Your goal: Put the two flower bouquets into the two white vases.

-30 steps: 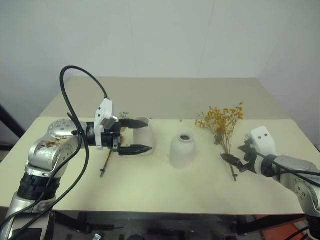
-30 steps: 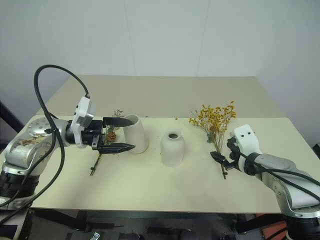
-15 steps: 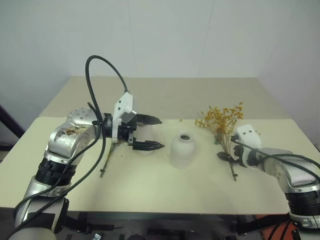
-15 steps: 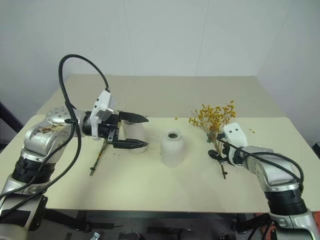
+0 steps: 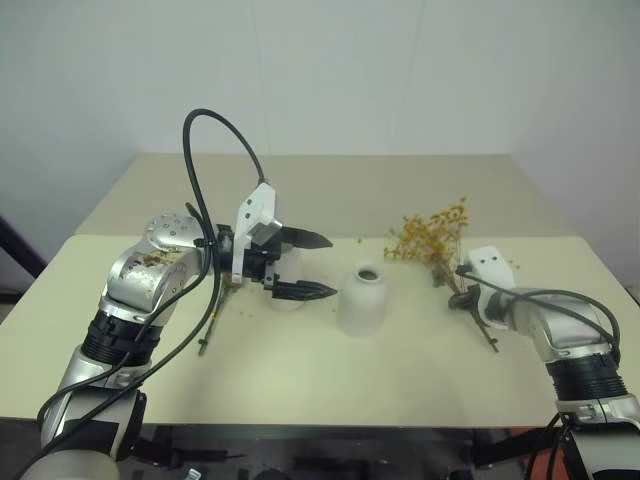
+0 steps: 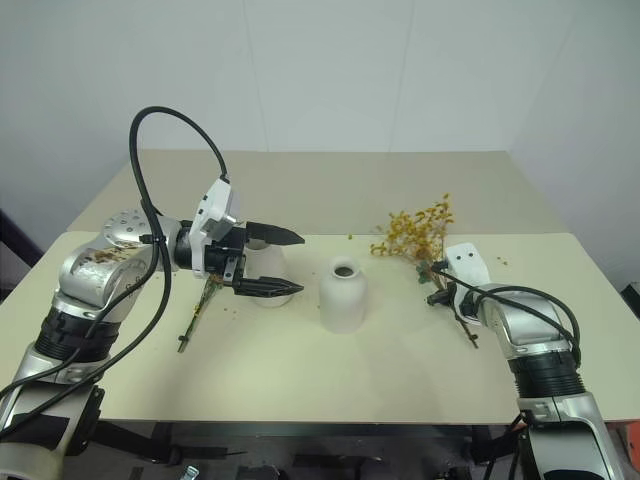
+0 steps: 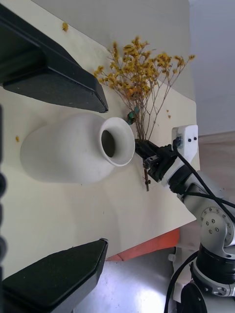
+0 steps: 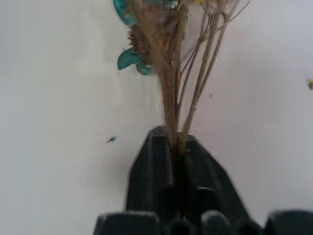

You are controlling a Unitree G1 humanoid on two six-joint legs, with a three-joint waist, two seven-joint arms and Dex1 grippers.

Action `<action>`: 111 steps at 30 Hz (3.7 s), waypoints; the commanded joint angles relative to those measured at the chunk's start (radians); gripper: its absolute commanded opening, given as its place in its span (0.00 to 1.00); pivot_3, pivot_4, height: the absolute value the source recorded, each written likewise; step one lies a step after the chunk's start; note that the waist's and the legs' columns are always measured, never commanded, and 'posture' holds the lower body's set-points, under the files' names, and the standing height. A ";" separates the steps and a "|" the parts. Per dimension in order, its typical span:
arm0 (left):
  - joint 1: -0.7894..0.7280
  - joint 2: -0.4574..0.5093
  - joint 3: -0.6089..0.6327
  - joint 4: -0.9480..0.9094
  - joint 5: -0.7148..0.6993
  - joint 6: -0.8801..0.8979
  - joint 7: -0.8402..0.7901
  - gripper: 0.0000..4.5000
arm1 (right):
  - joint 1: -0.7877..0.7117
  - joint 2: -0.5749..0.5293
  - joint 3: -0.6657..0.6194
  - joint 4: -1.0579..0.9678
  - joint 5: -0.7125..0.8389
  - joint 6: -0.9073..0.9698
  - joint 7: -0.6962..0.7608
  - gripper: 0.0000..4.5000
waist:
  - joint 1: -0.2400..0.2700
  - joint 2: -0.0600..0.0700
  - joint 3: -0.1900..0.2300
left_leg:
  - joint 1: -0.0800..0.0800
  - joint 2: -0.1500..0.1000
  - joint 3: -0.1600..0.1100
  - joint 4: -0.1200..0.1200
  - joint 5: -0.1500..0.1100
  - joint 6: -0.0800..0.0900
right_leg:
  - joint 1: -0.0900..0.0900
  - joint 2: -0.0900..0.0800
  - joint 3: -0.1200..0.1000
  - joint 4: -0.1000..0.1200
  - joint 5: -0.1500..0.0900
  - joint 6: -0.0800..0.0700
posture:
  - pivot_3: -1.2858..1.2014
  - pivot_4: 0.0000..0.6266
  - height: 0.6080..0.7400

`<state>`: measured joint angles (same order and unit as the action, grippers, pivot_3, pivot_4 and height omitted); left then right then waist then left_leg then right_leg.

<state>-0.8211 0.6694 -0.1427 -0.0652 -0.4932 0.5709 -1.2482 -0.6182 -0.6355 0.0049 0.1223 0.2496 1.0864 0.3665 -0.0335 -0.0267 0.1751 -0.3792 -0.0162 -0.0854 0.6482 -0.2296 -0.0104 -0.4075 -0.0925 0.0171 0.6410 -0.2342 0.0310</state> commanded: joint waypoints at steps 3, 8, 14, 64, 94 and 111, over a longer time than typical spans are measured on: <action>-0.018 0.007 0.022 0.004 0.013 -0.024 -0.002 1.00 | -0.066 0.083 -0.209 -0.026 0.034 -0.016 -0.102 0.01 | -0.009 0.000 0.000 | 0.000 0.000 0.000 0.000 0.000 0.000 | 0.000 0.000 0.000 0.000 0.000 -0.001 | 0.52 0.24 1.00; -0.004 0.017 0.030 0.008 0.020 -0.021 -0.002 1.00 | -0.063 0.238 -0.445 -0.235 0.153 -0.204 -0.158 0.01 | -0.009 0.000 0.000 | -0.007 0.000 0.000 0.000 0.000 0.000 | -0.008 0.000 0.001 0.004 0.001 -0.002 | 0.52 0.24 1.00; -0.001 0.018 0.027 0.015 0.022 -0.020 -0.006 1.00 | -0.002 0.334 -0.427 -0.494 0.282 -0.348 -0.076 0.01 | -0.010 0.001 0.000 | -0.010 0.000 0.000 0.001 0.000 0.000 | -0.014 0.000 0.002 0.007 0.002 -0.002 | 0.52 0.24 1.00; -0.032 -0.010 0.014 0.053 0.061 -0.048 -0.049 1.00 | 0.289 0.482 0.020 -0.520 0.055 -0.969 0.016 0.99 | -0.012 0.001 0.000 | -0.009 0.000 0.000 0.002 0.000 0.000 | -0.014 0.000 0.003 0.008 0.002 -0.002 | 0.52 0.24 1.00; -0.049 -0.130 0.014 0.099 0.045 -0.173 -0.048 1.00 | 0.417 0.272 -0.085 -0.645 0.161 -0.882 0.089 0.99 | -0.008 0.001 0.000 | -0.009 -0.001 0.000 0.004 0.000 0.000 | -0.012 0.000 0.003 0.008 0.002 -0.002 | 0.52 0.24 1.00; -0.040 -0.135 0.012 0.095 0.054 -0.169 -0.071 1.00 | 0.467 0.239 -0.135 -0.665 0.177 -0.878 0.102 0.99 | -0.011 0.001 0.000 | -0.008 -0.001 0.000 0.005 0.000 0.000 | -0.012 0.000 0.003 0.008 0.002 -0.002 | 0.52 0.24 1.00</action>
<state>-0.8600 0.5196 -0.1660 0.0705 -0.4224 0.3986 -1.3132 -0.1432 -0.3849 -0.1016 -0.5023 0.4095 0.2210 0.4568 -0.0442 -0.0257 0.1754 -0.3876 -0.0168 -0.0854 0.6530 -0.2293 -0.0107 -0.4194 -0.0921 0.0199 0.6493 -0.2325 0.0287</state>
